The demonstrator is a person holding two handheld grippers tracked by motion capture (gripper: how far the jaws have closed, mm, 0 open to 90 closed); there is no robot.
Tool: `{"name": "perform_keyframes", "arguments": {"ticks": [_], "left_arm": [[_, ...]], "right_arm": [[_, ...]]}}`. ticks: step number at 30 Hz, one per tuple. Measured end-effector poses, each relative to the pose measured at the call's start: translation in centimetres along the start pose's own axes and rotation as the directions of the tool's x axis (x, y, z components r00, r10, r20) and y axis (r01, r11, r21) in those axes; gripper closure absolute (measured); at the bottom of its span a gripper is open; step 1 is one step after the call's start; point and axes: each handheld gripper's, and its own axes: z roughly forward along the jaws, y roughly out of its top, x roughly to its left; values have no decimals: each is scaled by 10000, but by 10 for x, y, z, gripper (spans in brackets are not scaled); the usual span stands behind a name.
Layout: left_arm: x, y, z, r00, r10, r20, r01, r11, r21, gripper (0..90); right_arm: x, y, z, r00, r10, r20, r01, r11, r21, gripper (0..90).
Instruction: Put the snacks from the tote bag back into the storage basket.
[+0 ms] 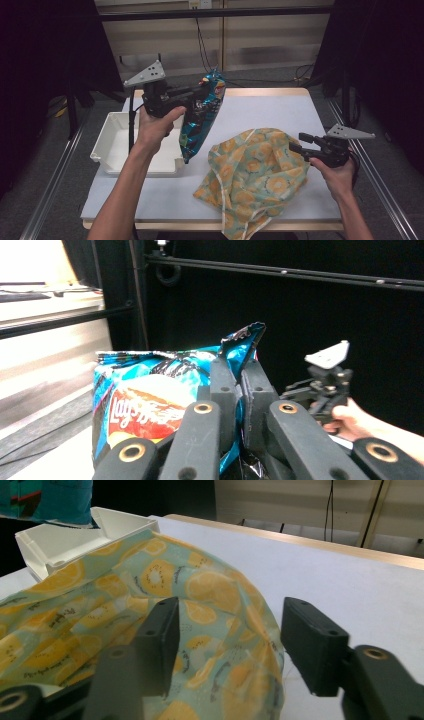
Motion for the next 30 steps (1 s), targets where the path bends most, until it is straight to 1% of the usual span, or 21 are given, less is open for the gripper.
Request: {"name": "perform_keyframes", "arguments": {"ticks": [1,3,4,5,7,8,10,11,12,13,14,16,17,19,20,22,24,25,26,27,30], "left_arm": [[1,0,-2,10000,1,-31,-1,10000,-21,867],[2,2,-9,9999,-6,-163,5,10000,-89,866],[3,3,-13,9998,60,-192,-62,9999,-103,866],[3,4,-16,9997,33,-251,-36,9999,-137,866],[5,5,-22,9994,115,-333,-118,9999,-85,866],[6,5,-25,9990,65,-453,-70,9999,-117,867],[9,4,-32,9983,-44,-586,36,9999,-132,866],[11,4,-35,9976,-34,-686,26,9999,-115,866],[14,2,-38,9970,-39,-768,33,10000,-74,866],[15,0,-41,9961,-191,-859,183,9998,-102,866],[17,-2,-44,9954,-102,-955,102,9999,-4,867],[17,-4,-47,9946,-180,-1023,179,9998,-12,866],[20,-8,-53,9916,-190,-1276,203,9998,87,866],[23,-12,-60,9898,-291,-1393,299,9995,38,866],[24,-14,-63,9878,-345,-1516,346,9994,-23,866],[28,-17,-69,9850,-360,-1689,374,9993,52,865],[32,-20,-74,9815,-397,-1872,417,9991,66,864],[32,-20,-74,9815,-397,-1872,417,9991,66,864],[35,-22,-77,9800,-406,-1946,433,9990,97,864],[38,-23,-81,9749,-425,-2187,472,9987,164,864],[46,-26,-88,9683,-511,-2447,560,9983,132,864]], "right_arm": [[2,-1,-3,10000,36,28,-36,10000,-19,349],[6,-2,-10,10000,24,61,-23,9999,-156,324],[8,-3,-14,10000,42,65,-41,9998,-218,304],[10,-4,-17,10000,48,61,-46,9995,-324,292],[14,-7,-23,9999,110,25,-109,9992,-388,284],[16,-8,-25,10000,63,14,-62,9992,-398,276],[20,-11,-29,9998,167,-113,-171,9992,-367,271],[22,-13,-30,9993,286,-224,-293,9990,-336,250],[23,-15,-31,9991,351,-222,-358,9989,-313,241],[25,-18,-32,9989,399,-264,-406,9988,-267,241],[28,-20,-34,9986,462,-252,-467,9987,-209,230],[31,-22,-35,9984,517,-216,-523,9983,-255,217],[38,-28,-41,9993,349,-103,-352,9991,-254,225],[43,-33,-47,9996,268,-71,-271,9985,-485,236],[45,-36,-49,9994,317,-162,-325,9980,-537,241],[50,-41,-51,9992,346,-204,-358,9977,-573,266],[54,-45,-52,9994,240,-260,-254,9980,-582,268],[54,-45,-52,9994,240,-260,-254,9980,-582,268],[57,-47,-52,9990,277,-355,-296,9981,-542,268],[62,-51,-54,9993,241,-303,-255,9986,-468,270],[63,-57,-57,9995,144,-271,-155,9991,-402,276]]}}
